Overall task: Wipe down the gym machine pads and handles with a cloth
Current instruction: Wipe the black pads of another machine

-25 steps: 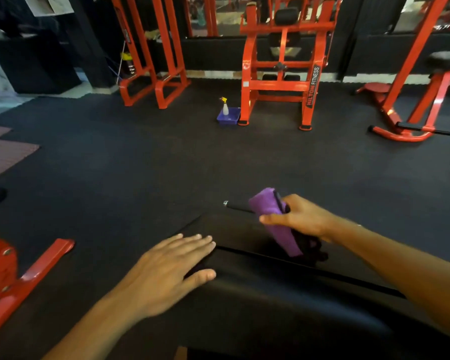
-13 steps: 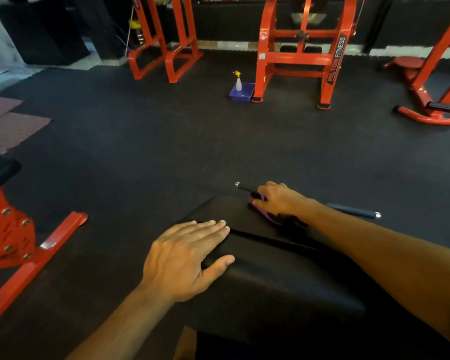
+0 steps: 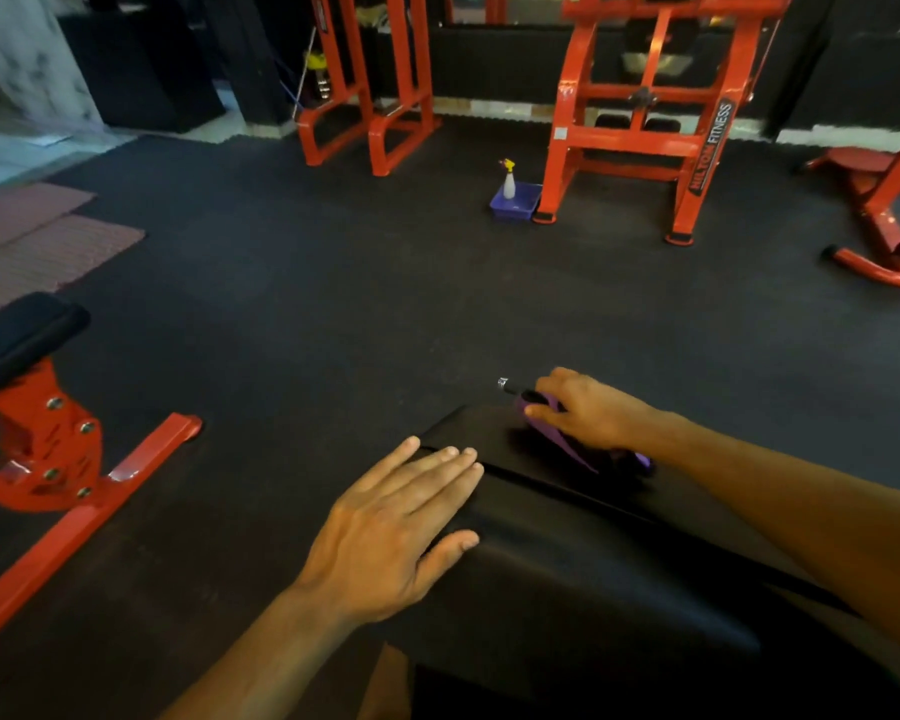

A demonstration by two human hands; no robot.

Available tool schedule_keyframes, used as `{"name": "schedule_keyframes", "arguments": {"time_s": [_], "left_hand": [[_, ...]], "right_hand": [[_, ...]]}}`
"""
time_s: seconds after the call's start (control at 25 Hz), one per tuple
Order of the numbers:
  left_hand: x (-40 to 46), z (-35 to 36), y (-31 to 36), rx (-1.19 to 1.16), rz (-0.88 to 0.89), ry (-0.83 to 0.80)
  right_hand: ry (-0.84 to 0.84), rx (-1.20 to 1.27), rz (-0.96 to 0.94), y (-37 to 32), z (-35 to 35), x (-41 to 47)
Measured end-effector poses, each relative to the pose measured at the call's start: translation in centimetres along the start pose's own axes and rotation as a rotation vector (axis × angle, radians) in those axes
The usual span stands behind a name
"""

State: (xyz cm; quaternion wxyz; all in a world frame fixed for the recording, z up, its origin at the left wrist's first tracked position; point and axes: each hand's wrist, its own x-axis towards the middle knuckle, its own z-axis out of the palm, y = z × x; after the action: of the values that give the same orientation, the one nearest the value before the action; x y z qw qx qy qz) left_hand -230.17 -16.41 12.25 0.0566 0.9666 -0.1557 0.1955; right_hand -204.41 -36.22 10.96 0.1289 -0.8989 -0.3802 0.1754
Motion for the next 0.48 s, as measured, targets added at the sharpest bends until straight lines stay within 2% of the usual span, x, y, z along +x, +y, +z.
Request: {"name": "schedule_keyframes", "arguments": {"time_s": [0.12, 0.2, 0.24, 0.32, 0.44, 0.48], "left_hand": [[-1.0, 0.9, -0.2, -0.059, -0.019, 0.138], [-1.1, 1.3, -0.2, -0.084, 0.005, 0.188], [-1.1, 1.4, -0.4, -0.093, 0.014, 0.197], [-1.2, 1.3, -0.6, -0.098, 0.015, 0.205], [-1.4, 1.4, -0.5, -0.101, 0.03, 0.208], [-1.3, 1.5, -0.6, -0.108, 0.03, 0.213]], "right_hand": [[0.12, 0.219, -0.232, -5.6, -0.6, -0.5], [0.022, 0.238, -0.393, -8.8, 1.2, -0.1], [-0.05, 0.202, -0.406, -9.5, 2.0, 0.7], [-0.11, 0.066, -0.36, -8.4, 2.6, 3.8], [-0.159, -0.031, -0.082, -5.3, 2.3, 7.9], [-0.142, -0.03, -0.049, -5.4, 2.4, 8.2]]}}
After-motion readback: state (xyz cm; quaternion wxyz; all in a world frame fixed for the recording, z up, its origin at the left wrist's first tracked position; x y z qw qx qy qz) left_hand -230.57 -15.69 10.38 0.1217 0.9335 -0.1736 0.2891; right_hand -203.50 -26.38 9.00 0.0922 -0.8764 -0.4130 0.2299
